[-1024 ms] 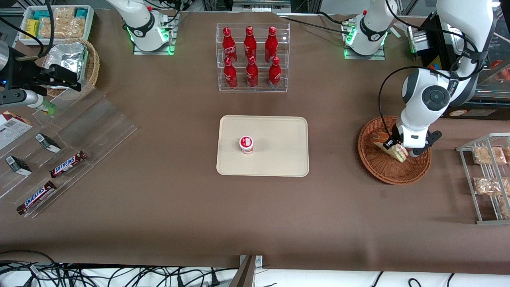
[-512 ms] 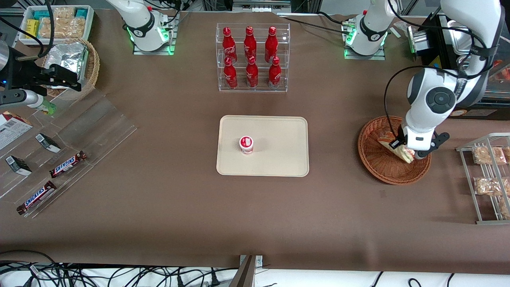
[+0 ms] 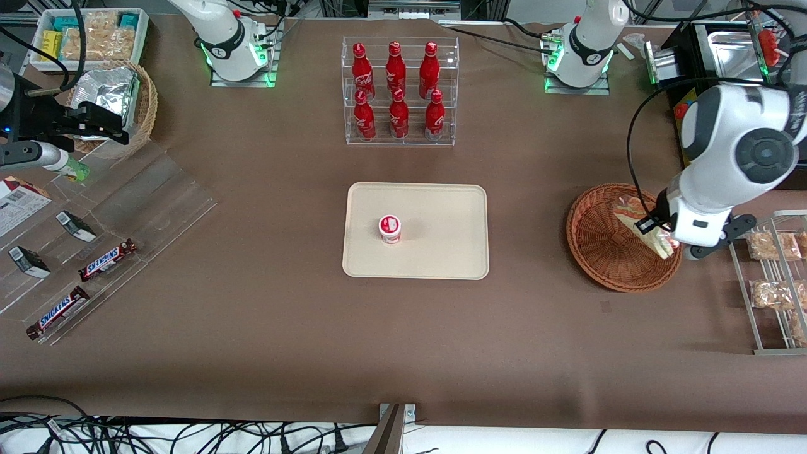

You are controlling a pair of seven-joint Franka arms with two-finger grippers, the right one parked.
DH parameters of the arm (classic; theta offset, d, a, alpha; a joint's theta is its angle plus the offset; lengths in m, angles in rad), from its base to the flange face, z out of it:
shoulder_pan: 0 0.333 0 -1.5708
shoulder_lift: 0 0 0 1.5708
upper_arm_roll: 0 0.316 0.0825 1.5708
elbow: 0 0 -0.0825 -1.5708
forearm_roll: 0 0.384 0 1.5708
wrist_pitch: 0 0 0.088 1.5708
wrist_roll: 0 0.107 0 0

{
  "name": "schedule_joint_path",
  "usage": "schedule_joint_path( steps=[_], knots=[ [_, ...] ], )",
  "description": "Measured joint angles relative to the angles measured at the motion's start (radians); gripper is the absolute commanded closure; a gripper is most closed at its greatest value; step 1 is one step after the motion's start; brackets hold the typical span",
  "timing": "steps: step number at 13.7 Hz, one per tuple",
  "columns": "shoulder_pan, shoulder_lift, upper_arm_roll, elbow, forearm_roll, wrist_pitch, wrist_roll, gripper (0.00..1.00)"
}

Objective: Place sandwich from basket to tray
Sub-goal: 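Lift the sandwich out of the basket and carry it toward the tray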

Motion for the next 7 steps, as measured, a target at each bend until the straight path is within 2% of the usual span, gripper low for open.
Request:
schedule_joint_path(
  steps=[3, 7],
  knots=[
    [-0.008, 0.0, -0.043, 0.094, -0.038, -0.058, 0.08, 1.0],
    [-0.023, 0.001, -0.187, 0.124, -0.061, -0.073, 0.144, 1.0]
  ],
)
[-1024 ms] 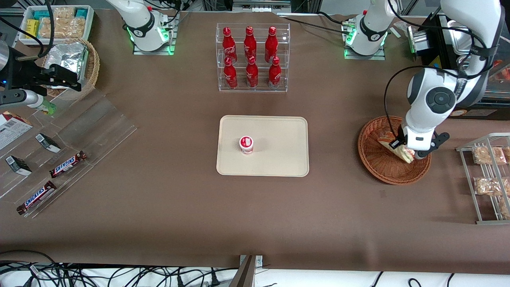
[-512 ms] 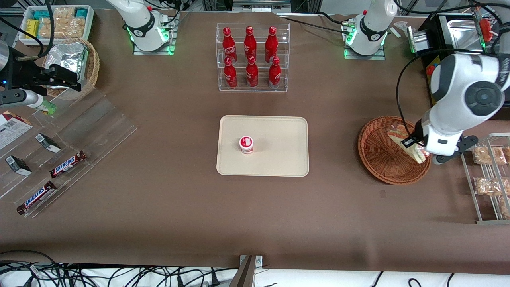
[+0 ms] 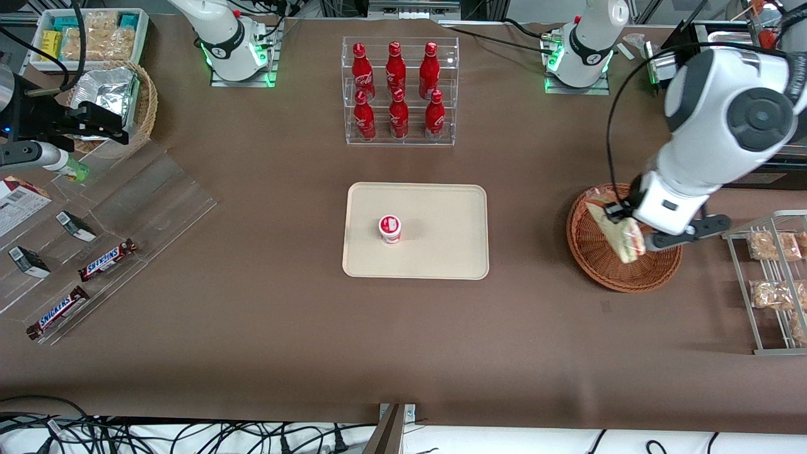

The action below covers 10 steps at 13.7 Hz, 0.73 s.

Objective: Place sandwich from basket to tray
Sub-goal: 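Lift the sandwich out of the basket and carry it toward the tray, then lower the sandwich onto the cream tray beside the red cup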

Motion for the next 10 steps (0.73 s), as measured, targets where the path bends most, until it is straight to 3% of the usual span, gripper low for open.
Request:
schedule_joint_path(
  steps=[2, 5, 10],
  knots=[
    [-0.006, 0.002, -0.07, 0.001, -0.046, 0.0, 0.087, 1.0],
    [-0.015, 0.023, -0.165, 0.001, -0.058, 0.02, 0.169, 1.0],
    [-0.091, 0.152, -0.231, -0.002, -0.04, 0.168, 0.112, 1.0]
  ],
)
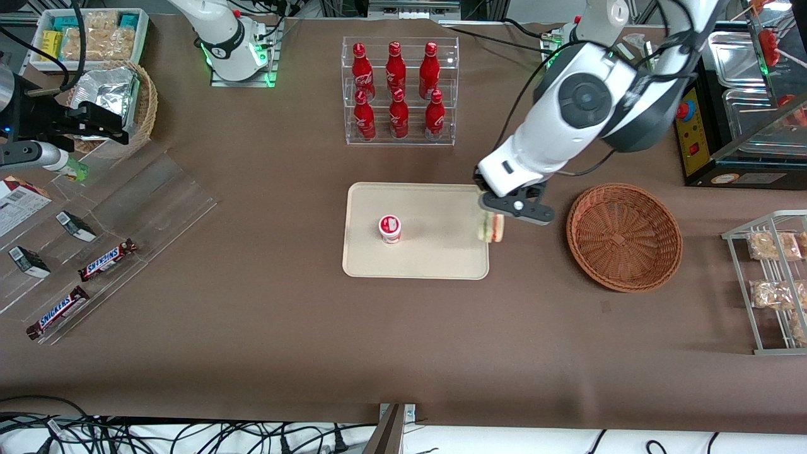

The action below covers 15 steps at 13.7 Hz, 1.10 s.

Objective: Place sandwich from basket to tray
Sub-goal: 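Lower the sandwich onto the cream tray beside the red cup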

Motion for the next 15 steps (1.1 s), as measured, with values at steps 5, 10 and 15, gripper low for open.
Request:
schedule_joint_path(
  steps=[5, 10, 15],
  knots=[
    [-0.095, 0.2, 0.0, -0.005, 0.206, 0.158, -0.19, 1.0],
    [-0.121, 0.307, 0.001, -0.004, 0.314, 0.194, -0.275, 1.0],
    [-0.127, 0.338, 0.001, -0.004, 0.317, 0.194, -0.278, 0.52]
  ],
)
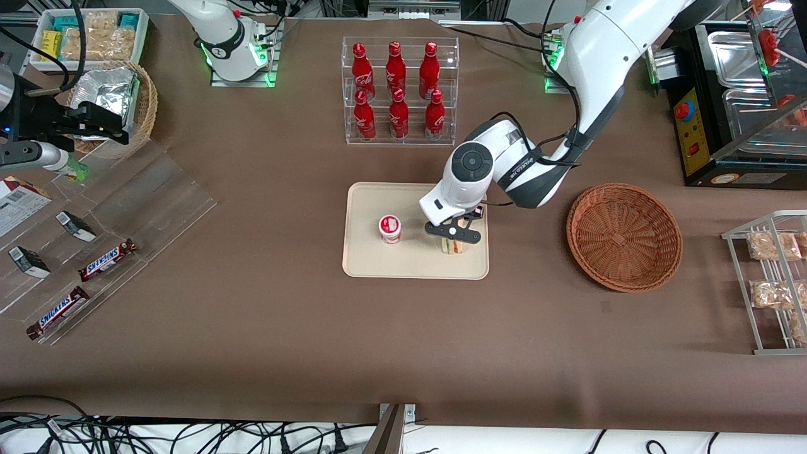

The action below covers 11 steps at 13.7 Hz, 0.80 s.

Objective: Place sandwich from basket to tray
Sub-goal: 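Lower the sandwich onto the cream tray beside the red cup, then open the left gripper to release the sandwich and lift away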

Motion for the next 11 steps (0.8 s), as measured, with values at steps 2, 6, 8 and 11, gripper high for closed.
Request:
schedule_joint_path(
  steps=[2, 6, 8, 11],
  knots=[
    [-0.001, 0.006, 0.0, 0.001, 0.0, 0.0, -0.018, 0.0],
    [-0.01, 0.006, 0.002, 0.015, 0.011, 0.0, -0.067, 0.0],
    [-0.006, -0.006, 0.003, 0.047, 0.016, 0.0, -0.082, 0.0],
    [0.026, -0.079, 0.004, 0.096, 0.016, -0.025, -0.128, 0.0]
  ],
)
